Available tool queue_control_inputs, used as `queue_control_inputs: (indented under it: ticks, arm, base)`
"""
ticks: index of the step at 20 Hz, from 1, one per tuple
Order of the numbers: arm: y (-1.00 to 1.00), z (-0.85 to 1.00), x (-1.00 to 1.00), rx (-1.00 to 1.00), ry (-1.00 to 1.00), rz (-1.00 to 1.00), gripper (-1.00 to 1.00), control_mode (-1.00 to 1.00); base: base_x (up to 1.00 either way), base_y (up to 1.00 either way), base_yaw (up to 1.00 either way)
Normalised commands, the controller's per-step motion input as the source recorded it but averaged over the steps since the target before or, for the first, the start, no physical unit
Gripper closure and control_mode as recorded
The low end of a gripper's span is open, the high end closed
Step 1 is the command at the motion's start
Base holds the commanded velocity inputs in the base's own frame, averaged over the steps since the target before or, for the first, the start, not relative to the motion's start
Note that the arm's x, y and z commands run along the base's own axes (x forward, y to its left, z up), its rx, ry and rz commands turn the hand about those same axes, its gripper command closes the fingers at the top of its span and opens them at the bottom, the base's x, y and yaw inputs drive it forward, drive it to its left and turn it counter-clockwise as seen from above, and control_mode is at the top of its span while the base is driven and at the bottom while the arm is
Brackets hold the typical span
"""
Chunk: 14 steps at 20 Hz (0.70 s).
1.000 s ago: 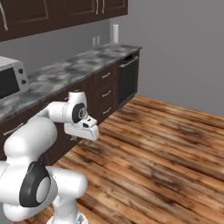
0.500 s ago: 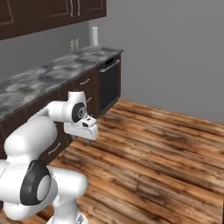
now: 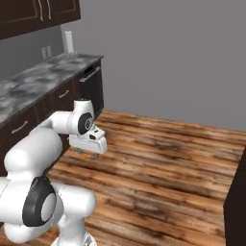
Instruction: Four empty soda cans are scattered around the kitchen. Gather all the cans and cluster them next to the stove for recycling.
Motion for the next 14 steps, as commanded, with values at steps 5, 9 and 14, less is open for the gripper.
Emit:
queue_control_inputs:
  ticks: [5, 9, 14]
  arm:
    - [0.00, 0.00, 0.00, 0.00, 0.00, 0.00, -1.00, 1.00]
    - [0.00, 0.00, 0.00, 0.00, 0.00, 0.00, -1.00, 1.00]
    - [0.00, 0.00, 0.00, 0.00, 0.00, 0.00, -1.00, 1.00]
  base:
    - [0.64, 0.43, -0.25]
    - [0.71, 0.30, -0.19]
    - [0.92, 0.18, -0.11]
